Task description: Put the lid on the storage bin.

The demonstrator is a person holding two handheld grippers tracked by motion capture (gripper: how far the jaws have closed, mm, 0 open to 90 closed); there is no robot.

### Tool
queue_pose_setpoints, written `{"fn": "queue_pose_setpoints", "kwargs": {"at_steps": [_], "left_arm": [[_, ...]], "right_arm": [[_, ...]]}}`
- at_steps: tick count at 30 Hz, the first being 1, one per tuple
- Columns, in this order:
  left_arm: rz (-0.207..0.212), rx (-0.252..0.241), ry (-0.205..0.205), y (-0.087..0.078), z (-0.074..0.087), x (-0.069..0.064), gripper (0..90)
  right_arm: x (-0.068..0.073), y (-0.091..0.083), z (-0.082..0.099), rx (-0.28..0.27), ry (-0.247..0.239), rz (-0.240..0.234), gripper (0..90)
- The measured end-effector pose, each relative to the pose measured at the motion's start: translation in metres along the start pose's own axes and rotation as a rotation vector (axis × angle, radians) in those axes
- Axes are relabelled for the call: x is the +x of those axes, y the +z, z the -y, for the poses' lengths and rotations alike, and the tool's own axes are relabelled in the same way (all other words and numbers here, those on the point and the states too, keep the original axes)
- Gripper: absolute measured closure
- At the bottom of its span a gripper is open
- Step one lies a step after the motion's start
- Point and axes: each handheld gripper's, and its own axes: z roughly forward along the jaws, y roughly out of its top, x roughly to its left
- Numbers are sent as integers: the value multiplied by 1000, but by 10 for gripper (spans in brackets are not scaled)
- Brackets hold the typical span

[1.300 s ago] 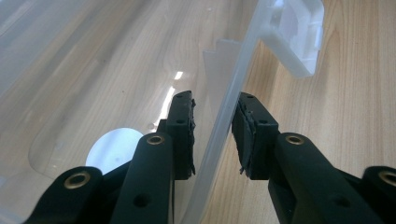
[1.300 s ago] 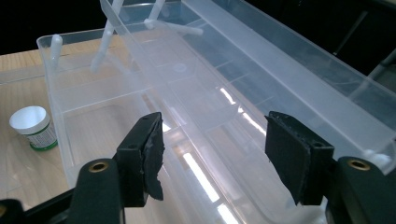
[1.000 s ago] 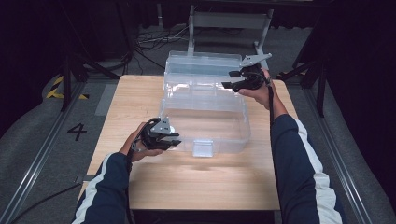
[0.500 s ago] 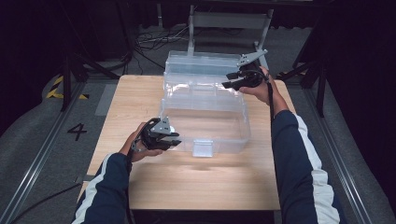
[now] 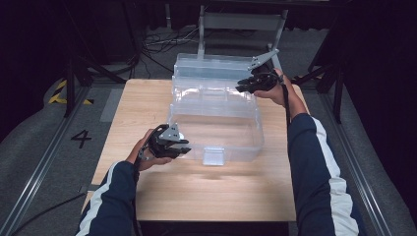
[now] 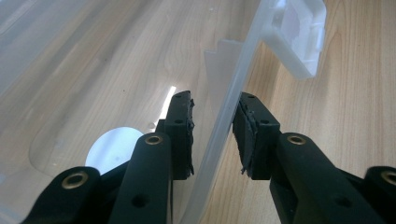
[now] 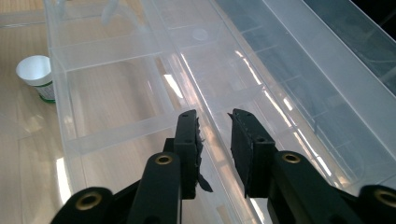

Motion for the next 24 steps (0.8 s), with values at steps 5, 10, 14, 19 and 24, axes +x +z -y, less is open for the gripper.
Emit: {"fn": "queue_pose_setpoints", "kwargs": {"at_steps": [5,10,14,19,24], "left_arm": [[-7,0,-4,0,0,-1,680],[-11,-11,10,1,0,-2,689],[3,-21,12,1,-1,-2,720],[2,-19,12,3,-3,-4,725],[1,-28,15,5,-6,-6,730]], "right_arm": [[1,0,-2,17,-15,3,748],[0,-2,-3,31,-28,-14,774],[-1,-6,-1,38,-44,-12,790],[-1,-7,-3,47,-69,-25,811],[-1,-10,-2,58,-76,-31,817]]}}
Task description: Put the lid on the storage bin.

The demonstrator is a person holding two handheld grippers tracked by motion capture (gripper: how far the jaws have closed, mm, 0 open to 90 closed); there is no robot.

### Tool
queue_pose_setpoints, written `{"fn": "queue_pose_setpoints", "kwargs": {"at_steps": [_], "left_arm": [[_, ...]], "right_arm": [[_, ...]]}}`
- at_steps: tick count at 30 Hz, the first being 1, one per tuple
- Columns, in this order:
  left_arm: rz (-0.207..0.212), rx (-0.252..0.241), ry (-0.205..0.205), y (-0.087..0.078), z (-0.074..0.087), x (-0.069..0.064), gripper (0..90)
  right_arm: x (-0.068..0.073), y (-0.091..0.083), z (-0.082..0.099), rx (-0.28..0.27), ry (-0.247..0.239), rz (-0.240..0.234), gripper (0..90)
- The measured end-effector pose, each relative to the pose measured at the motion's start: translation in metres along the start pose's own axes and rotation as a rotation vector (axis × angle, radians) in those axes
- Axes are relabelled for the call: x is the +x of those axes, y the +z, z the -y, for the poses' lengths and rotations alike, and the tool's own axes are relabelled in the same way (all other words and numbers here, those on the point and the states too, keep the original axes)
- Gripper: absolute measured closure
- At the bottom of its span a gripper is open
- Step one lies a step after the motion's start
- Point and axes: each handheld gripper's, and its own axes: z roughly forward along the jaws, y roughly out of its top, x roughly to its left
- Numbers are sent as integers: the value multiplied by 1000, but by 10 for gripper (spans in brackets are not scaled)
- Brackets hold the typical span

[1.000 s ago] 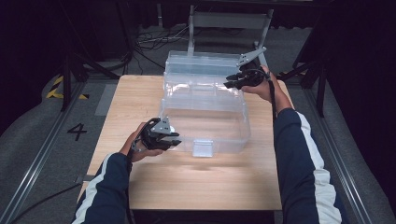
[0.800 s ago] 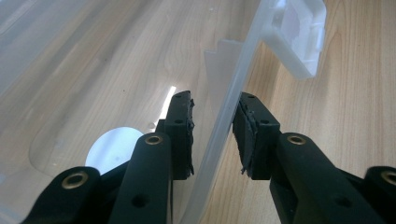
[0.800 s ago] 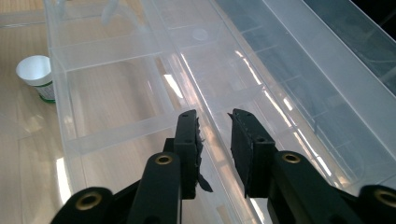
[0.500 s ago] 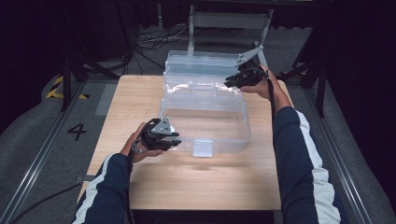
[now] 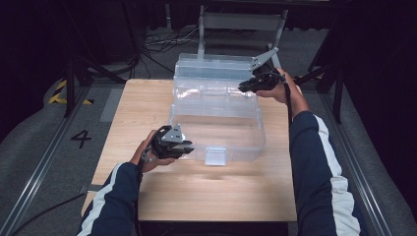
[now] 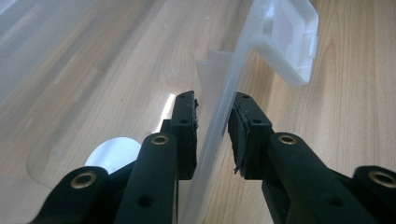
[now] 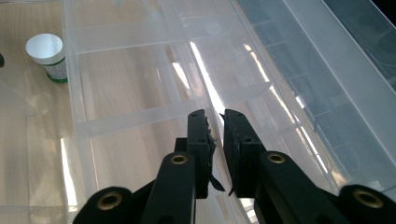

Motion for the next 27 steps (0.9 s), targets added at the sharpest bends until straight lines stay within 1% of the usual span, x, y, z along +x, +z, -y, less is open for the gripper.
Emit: {"fn": "queue_pose_setpoints", "kwargs": {"at_steps": [4,5,6,14,15,19,27], "left_arm": [[1,-4,-1,2,-2,-1,731],[-3,-5,0,2,-2,-1,730],[3,-5,-2,3,-2,-1,730],[2,-8,-1,3,-3,-1,731],[2,-9,0,4,-3,-1,731],[4,-10,-2,4,-3,-2,728],[9,-11,-7,4,-4,-2,725]], "right_arm": [[-2,-4,5,-7,8,-4,822],[-1,-4,4,-6,5,-4,824],[-1,-4,4,-5,-1,-9,825],[2,-5,4,-11,-18,-8,845],[3,-6,4,-11,-18,-14,850],[5,-7,3,-4,-41,-12,860],[8,-11,6,-9,-49,-22,869]]}}
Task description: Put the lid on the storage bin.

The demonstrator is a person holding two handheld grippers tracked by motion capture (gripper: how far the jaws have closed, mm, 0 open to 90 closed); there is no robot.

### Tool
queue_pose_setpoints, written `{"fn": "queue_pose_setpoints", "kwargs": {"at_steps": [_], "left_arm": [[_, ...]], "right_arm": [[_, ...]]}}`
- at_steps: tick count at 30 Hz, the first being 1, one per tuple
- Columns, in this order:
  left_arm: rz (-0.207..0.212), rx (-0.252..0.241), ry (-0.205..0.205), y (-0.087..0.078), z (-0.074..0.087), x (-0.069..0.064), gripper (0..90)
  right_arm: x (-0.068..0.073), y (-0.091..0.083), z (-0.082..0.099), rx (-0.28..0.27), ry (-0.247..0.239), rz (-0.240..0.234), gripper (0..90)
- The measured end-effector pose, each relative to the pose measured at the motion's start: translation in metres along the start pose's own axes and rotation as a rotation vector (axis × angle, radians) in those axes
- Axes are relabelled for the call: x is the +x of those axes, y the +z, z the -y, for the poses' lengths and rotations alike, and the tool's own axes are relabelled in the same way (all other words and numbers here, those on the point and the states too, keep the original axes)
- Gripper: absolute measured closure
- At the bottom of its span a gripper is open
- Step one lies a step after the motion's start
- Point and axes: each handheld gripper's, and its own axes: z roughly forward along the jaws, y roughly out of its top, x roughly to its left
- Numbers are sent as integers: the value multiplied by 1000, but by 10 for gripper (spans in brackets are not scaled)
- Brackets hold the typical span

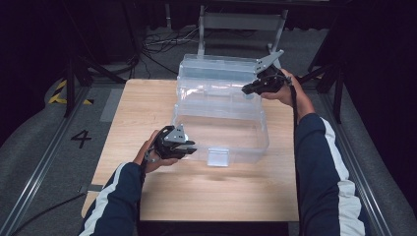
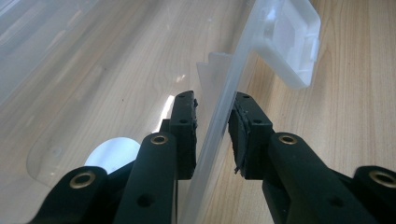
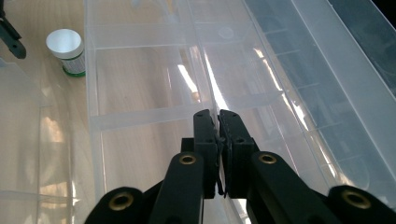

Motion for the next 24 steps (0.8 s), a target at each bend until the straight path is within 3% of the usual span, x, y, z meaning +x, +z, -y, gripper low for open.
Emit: {"fn": "queue_pose_setpoints", "kwargs": {"at_steps": [13,24], "left_arm": [[-4,3,-14,0,-1,-3,726],[-11,-3,-22,1,-1,-5,725]], "right_arm": [[11,-5,-5,-9,-52,1,885],[16,-8,-7,-15,-65,-4,887]]}}
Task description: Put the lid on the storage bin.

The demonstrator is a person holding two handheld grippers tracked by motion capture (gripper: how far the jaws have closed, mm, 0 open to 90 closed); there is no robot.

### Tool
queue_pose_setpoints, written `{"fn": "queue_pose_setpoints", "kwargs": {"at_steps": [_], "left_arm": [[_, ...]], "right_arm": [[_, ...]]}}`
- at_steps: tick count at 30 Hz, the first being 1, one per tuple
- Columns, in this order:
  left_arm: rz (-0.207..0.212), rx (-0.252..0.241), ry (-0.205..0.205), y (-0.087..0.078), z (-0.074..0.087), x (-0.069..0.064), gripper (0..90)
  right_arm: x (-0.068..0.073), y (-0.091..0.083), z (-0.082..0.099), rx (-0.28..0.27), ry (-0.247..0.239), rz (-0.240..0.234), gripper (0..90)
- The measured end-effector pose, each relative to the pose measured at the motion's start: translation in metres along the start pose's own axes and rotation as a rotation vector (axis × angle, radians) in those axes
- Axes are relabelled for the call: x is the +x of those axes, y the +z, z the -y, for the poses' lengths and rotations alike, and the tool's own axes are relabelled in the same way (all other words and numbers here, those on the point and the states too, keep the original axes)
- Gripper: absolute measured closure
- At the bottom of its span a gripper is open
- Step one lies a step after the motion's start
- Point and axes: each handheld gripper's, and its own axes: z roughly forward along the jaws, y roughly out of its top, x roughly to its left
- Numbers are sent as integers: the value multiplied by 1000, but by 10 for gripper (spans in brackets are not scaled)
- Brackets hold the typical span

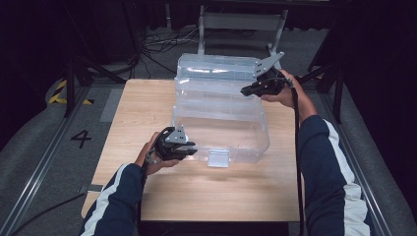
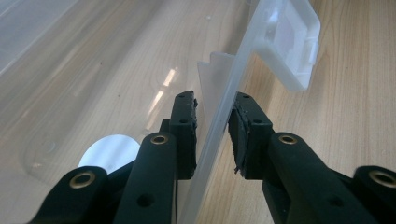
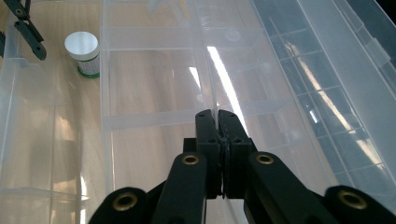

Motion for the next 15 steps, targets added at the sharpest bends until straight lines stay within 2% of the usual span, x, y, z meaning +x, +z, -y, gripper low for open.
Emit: {"fn": "queue_pose_setpoints", "kwargs": {"at_steps": [15], "left_arm": [[1,6,7,0,0,1,720]], "right_arm": [[18,-8,-1,-8,-32,-6,891]]}}
